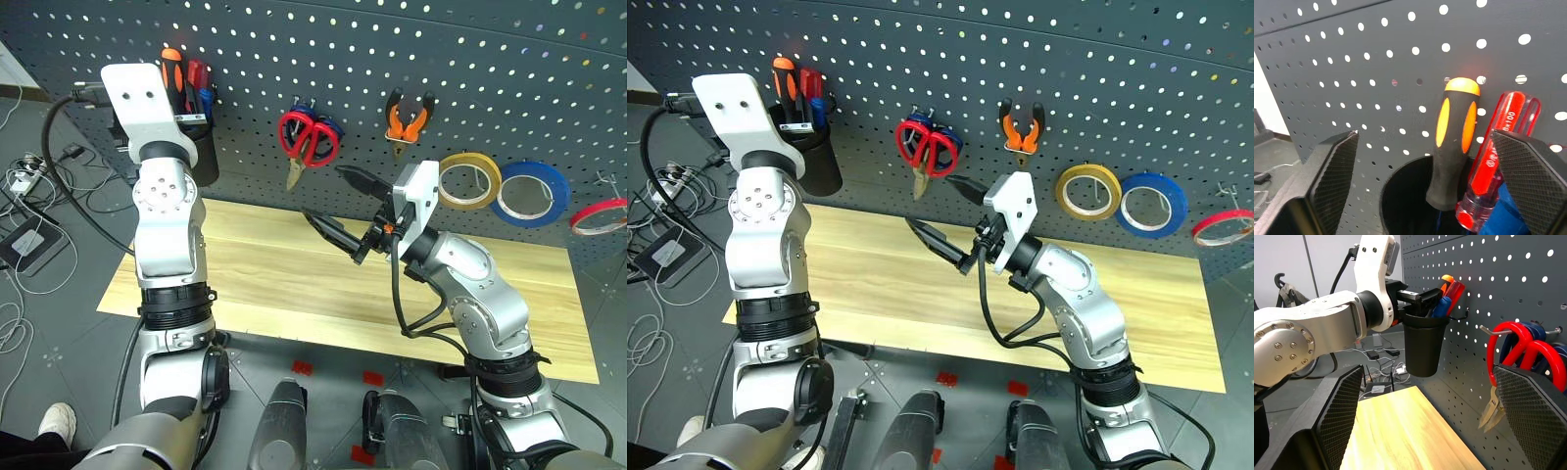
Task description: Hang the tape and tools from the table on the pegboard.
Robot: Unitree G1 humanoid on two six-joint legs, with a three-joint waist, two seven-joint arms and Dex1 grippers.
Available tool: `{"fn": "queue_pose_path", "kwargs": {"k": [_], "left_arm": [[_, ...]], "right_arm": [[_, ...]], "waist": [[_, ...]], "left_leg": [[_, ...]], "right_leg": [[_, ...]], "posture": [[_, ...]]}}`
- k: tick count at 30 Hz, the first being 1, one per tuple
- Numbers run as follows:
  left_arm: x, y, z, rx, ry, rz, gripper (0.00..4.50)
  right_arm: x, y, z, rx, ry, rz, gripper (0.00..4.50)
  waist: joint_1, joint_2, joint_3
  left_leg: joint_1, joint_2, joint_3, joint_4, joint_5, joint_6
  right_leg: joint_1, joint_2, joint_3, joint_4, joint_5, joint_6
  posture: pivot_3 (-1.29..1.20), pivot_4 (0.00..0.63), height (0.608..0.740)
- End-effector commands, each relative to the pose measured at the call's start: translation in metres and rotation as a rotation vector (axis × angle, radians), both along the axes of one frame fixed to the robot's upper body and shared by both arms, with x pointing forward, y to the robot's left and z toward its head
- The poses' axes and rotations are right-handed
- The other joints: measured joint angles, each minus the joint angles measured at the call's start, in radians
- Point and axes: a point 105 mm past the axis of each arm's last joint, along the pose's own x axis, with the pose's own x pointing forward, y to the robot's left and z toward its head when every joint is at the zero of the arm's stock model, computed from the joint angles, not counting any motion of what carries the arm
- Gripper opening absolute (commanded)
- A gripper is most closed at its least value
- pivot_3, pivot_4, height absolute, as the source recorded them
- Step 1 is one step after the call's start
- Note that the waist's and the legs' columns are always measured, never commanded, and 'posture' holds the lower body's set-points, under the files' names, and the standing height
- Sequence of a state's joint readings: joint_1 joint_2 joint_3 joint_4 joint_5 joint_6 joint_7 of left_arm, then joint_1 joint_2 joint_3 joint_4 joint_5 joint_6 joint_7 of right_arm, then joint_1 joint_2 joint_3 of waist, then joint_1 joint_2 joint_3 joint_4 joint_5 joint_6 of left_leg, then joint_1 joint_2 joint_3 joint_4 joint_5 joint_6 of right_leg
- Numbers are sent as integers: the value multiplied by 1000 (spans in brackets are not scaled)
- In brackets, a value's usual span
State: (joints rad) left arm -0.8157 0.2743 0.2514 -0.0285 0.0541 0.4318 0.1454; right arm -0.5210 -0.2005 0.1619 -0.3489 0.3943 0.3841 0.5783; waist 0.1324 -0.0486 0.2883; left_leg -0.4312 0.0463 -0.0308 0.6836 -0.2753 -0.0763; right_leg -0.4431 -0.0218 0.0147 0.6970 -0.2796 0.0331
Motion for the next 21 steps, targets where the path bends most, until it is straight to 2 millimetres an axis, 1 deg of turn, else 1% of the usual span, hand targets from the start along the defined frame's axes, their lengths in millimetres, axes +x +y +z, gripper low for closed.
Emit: {"fn": "queue_pose_path", "kwargs": {"k": [1, 3, 5, 8, 10, 12, 16, 17, 19, 20, 21], "left_arm": [[-14, -14, 20, 27, -83, -70, 4464], [-20, -23, 22, 71, -99, -117, 4464], [-29, -36, 18, 154, -112, -169, 4464], [-42, -52, 1, 226, -87, -246, 4464], [-52, -63, -13, 277, -63, -302, 4464], [-60, -72, -31, 300, -28, -357, 4464], [-62, -80, -82, 248, 122, -431, 4464], [-61, -80, -96, 213, 169, -444, 4464], [-59, -79, -118, 150, 238, -449, 4464], [-57, -77, -131, 116, 288, -446, 4464], [-55, -75, -141, 93, 319, -441, 4464]], "right_arm": [[-5, -2, 11, 19, -52, -8, 4500], [-5, -5, 12, 21, -56, -20, 4500], [-4, -10, 11, 23, -59, -47, 4500], [-4, -21, 8, 29, -63, -122, 4500], [-4, -29, 1, 5, -70, -180, 4500], [-3, -37, -12, -30, -44, -247, 4500], [3, -55, -43, -102, 43, -380, 4500], [5, -61, -51, -118, 71, -426, 4500], [9, -71, -63, -135, 114, -502, 4500], [12, -80, -73, -141, 154, -559, 4500], [14, -87, -81, -148, 190, -608, 4500]], "waist": [[0, 0, 0], [-1, 0, -1], [-2, 0, -2], [-2, 1, -4], [-1, 1, -5], [0, 1, -6], [0, 2, -17], [0, 2, -19], [0, 3, -24], [0, 3, -26], [0, 3, -31]], "left_leg": [[0, 0, 0, 0, 0, 0], [0, 0, 0, 0, 0, 0], [0, 0, 0, 0, 0, 0], [0, 0, 0, -1, 0, 0], [1, 0, 0, -1, 0, 0], [1, 0, 0, -1, 0, 0], [2, 0, 1, -1, 0, 1], [3, 0, 1, -1, 0, 1], [4, 0, 2, -2, 0, 1], [5, 0, 2, -2, 0, 1], [5, 0, 2, -2, 0, 2]], "right_leg": [[0, 0, 0, 0, 0, 0], [0, 0, 0, 0, 0, 0], [0, 0, 1, 0, 0, 0], [0, 0, 1, 0, 0, 0], [0, 0, 1, 0, 0, 0], [0, 0, 1, 0, 0, 0], [2, 0, 2, 0, 0, 0], [2, 0, 2, 0, 0, 0], [3, 0, 3, 0, 0, 0], [4, 0, 3, -1, 0, 0], [4, 0, 3, -1, 0, 0]], "posture": [[214, 225, 740], [214, 225, 740], [221, 225, 740], [221, 225, 740], [226, 222, 740], [226, 221, 740], [217, 213, 740], [214, 211, 740], [201, 209, 740], [196, 207, 740], [180, 201, 740]]}}
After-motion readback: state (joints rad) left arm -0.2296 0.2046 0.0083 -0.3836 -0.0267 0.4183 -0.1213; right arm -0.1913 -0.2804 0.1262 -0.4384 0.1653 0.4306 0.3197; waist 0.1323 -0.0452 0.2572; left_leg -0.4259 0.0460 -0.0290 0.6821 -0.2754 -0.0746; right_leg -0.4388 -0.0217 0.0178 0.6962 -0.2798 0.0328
